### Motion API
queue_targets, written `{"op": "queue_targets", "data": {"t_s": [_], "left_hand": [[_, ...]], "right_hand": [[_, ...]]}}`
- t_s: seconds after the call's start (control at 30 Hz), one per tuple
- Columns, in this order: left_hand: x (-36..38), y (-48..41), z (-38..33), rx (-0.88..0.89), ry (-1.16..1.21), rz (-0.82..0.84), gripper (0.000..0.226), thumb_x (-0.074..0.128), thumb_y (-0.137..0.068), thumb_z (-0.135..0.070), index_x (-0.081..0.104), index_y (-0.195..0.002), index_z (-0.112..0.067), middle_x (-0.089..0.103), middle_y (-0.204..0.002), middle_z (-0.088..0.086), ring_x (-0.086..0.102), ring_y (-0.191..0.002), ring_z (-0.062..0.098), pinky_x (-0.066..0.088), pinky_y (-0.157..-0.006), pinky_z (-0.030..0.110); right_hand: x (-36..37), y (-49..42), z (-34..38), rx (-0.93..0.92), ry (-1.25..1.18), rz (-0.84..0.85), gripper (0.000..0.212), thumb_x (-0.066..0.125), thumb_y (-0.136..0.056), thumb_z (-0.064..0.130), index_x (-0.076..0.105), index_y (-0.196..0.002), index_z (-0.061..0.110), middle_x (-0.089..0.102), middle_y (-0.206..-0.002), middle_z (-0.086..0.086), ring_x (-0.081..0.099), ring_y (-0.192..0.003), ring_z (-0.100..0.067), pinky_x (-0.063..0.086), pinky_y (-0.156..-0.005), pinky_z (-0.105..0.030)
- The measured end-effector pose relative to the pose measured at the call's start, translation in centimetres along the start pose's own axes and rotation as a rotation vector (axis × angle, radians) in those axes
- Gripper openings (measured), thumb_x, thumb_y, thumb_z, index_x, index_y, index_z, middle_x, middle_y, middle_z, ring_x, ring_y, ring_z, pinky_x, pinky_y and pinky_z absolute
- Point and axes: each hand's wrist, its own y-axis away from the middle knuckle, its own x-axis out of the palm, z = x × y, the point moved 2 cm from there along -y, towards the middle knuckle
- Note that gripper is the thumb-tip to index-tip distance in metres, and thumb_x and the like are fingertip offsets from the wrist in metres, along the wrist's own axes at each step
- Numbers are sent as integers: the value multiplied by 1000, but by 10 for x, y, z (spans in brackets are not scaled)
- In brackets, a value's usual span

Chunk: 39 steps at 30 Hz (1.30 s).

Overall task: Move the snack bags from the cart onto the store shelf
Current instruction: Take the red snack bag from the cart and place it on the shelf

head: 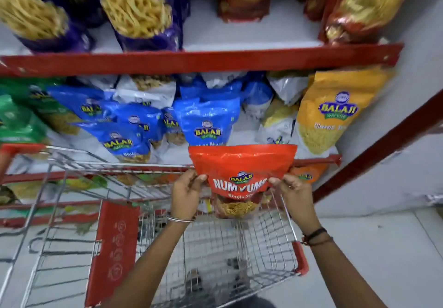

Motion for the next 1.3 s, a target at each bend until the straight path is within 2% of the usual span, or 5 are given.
{"op": "queue_targets", "data": {"t_s": [0.57, 0.87, 1.1, 1.2, 1.3], "left_hand": [[25, -134, -304, 596, 430, -158, 32, 50, -86, -7, 53, -62, -28, 59, -59, -13, 52, -60, 4, 51, -57, 29], [57, -219, -292, 596, 442, -239, 29, 46, -90, -1, 46, -68, -20, 51, -72, 0, 50, -66, -5, 54, -60, 14], [61, -275, -301, 599, 102, -376, 21, 45, -93, -26, 46, -74, -17, 54, -66, 0, 58, -62, 23, 58, -58, 51], [63, -287, -311, 560, -10, -414, 19, 41, -93, -23, 47, -78, -13, 62, -78, 13, 59, -69, 29, 49, -58, 34], [67, -280, -315, 514, -37, -445, 24, 36, -95, -21, 49, -96, -1, 61, -87, 13, 54, -75, 22, 34, -61, 25]], "right_hand": [[-24, -123, 297, -610, -479, -171, 26, 62, -86, 9, 61, -62, 21, 64, -61, 12, 60, -64, -2, 55, -57, -18], [-2, -223, 292, -609, -499, -213, 28, 58, -87, 1, 64, -68, 21, 67, -60, 19, 60, -66, 4, 55, -62, -16], [9, -285, 306, -536, -342, -211, 15, 55, -91, 16, 64, -79, 17, 64, -77, 5, 60, -74, -8, 53, -62, -23], [9, -302, 309, -552, -245, -230, 28, 52, -94, 23, 60, -83, -2, 59, -79, -5, 53, -72, -14, 43, -69, -33], [10, -295, 306, -564, -153, -199, 25, 43, -97, 27, 61, -85, 16, 64, -87, -3, 59, -81, -8, 44, -76, -28]]}}
